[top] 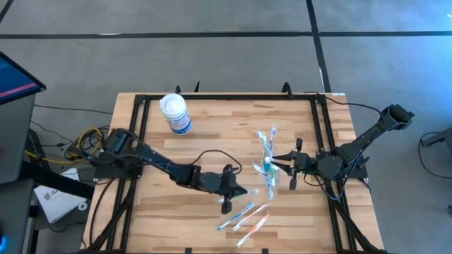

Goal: Pick & Place toothbrushing station
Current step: Put the green toothbrush into the transparent organizer

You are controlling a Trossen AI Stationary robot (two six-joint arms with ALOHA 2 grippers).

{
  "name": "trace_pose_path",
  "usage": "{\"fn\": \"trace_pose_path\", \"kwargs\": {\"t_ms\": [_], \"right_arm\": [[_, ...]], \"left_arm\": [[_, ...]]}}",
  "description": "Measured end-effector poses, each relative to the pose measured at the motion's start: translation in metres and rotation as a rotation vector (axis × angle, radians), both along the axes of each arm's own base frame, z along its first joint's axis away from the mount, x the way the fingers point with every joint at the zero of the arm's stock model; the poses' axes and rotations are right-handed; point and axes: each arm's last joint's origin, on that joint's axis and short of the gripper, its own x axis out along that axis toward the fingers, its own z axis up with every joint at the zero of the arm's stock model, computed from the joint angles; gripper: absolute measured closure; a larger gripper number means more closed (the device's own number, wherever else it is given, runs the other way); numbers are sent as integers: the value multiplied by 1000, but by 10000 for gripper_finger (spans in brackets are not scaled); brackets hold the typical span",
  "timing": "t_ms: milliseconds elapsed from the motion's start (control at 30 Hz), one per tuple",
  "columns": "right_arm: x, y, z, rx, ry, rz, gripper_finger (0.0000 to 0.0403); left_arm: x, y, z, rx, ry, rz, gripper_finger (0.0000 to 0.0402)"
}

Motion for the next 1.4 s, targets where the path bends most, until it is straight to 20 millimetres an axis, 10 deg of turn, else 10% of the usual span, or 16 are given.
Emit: {"fn": "trace_pose_path", "kwargs": {"t_ms": [400,1400], "right_arm": [[0,0,1,10,-13,3,332],[28,-4,13,-30,-174,91,332]], "left_arm": [[-5,22,55,125,-200,41,401],[6,89,91,137,-567,43,401]]}}
